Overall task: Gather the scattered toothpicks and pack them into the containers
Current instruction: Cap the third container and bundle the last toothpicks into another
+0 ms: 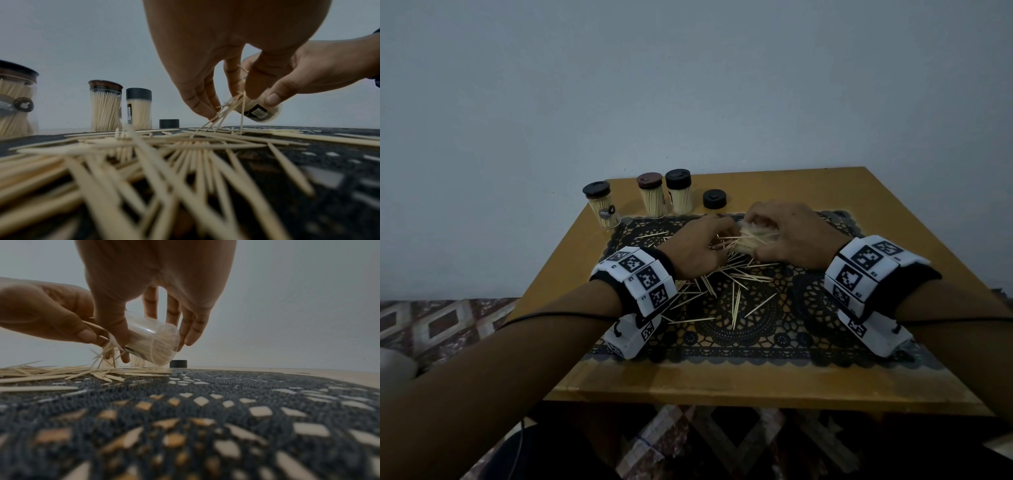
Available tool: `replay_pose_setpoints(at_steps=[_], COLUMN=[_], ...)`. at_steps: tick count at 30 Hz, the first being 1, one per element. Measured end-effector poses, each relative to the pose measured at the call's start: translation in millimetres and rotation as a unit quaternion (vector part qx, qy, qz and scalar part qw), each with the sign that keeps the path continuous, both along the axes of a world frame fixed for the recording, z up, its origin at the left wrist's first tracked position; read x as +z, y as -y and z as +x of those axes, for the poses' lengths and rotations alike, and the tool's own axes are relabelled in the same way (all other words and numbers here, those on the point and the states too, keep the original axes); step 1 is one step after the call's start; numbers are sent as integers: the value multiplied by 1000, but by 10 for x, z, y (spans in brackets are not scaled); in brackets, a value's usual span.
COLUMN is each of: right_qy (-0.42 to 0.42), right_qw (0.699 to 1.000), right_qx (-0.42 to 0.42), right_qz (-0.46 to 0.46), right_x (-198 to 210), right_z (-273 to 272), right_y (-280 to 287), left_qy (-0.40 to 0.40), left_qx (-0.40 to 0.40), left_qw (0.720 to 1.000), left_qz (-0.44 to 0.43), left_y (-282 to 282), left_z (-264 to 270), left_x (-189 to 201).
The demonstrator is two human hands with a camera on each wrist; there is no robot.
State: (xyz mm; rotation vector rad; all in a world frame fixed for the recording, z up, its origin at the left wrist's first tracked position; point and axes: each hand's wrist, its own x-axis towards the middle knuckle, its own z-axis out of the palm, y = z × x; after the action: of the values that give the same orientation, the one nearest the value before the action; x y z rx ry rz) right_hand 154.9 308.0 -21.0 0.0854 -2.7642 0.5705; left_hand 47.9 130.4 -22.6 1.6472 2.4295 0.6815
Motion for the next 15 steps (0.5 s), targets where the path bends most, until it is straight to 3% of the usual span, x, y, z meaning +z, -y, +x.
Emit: replay_pose_setpoints(at_steps=[12, 15], right_qy=[15, 17], right_qw=[1000, 1000], right_qx=[-8, -14], right_qz=[-18, -22], right_x=[-5, -8], right_z=[21, 22], right_y=[-5, -11], left_qy=[31, 12], left_qx=[1, 6], left_qw=[999, 998], left_qz=[19, 59], left_y=[18, 19], left_z=[40, 33], left_x=[12, 26])
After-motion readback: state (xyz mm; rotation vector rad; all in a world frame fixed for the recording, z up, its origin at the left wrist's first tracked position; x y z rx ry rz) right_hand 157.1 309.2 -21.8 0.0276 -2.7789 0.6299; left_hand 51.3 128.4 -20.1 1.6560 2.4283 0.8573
